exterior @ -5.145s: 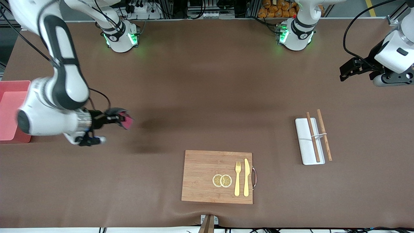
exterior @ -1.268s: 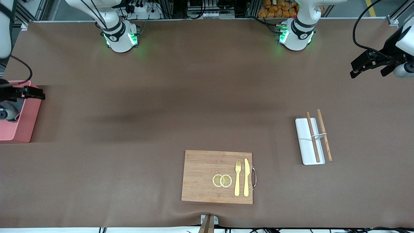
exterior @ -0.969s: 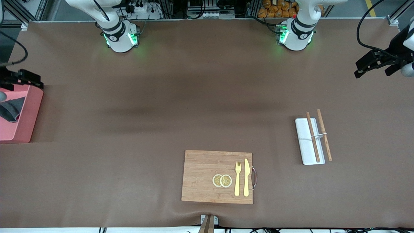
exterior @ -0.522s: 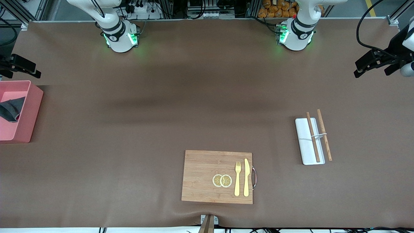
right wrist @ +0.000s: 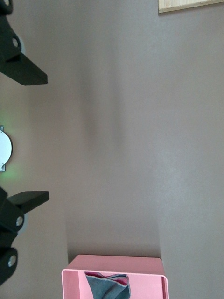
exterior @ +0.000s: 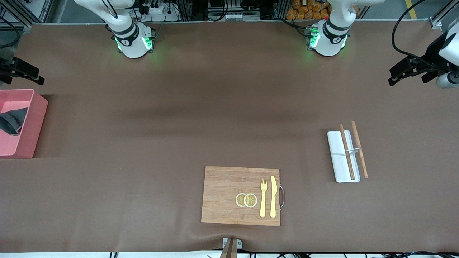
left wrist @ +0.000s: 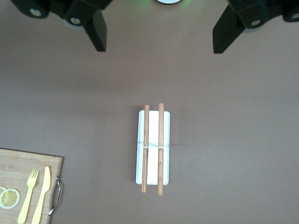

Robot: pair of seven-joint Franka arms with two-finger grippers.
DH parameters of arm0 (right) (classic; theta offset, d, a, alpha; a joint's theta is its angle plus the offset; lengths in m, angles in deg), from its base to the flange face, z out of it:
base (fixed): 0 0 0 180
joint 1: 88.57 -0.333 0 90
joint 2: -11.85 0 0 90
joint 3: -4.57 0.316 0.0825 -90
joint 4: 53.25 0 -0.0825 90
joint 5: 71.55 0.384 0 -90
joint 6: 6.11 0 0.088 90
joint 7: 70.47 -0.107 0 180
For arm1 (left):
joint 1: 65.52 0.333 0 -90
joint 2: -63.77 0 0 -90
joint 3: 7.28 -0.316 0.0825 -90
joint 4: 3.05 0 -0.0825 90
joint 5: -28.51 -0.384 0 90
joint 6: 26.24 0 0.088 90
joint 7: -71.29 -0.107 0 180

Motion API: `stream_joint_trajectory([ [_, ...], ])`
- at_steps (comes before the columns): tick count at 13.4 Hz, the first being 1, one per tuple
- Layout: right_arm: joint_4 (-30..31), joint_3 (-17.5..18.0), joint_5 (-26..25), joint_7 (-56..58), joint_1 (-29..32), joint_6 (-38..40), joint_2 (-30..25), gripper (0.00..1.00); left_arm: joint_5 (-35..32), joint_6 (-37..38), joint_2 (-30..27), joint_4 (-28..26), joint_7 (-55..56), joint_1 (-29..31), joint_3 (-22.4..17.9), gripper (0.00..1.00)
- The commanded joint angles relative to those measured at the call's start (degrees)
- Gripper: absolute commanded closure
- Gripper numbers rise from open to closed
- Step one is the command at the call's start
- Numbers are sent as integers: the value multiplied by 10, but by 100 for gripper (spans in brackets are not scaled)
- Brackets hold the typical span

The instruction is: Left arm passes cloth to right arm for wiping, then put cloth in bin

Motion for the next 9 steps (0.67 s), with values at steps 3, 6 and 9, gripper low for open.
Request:
stream_joint_trajectory([
  [3,-7,5,-12,5,10,3,-6,0,7,0,11,16,9,-5,-1,0],
  [6,-7,2,-11,5,12,3,-6,0,4,5,12,30,8,-2,-2,0],
  [9,-7,2,-10,5,12,3,-6,0,3,14,11,31,9,2,-2,0],
])
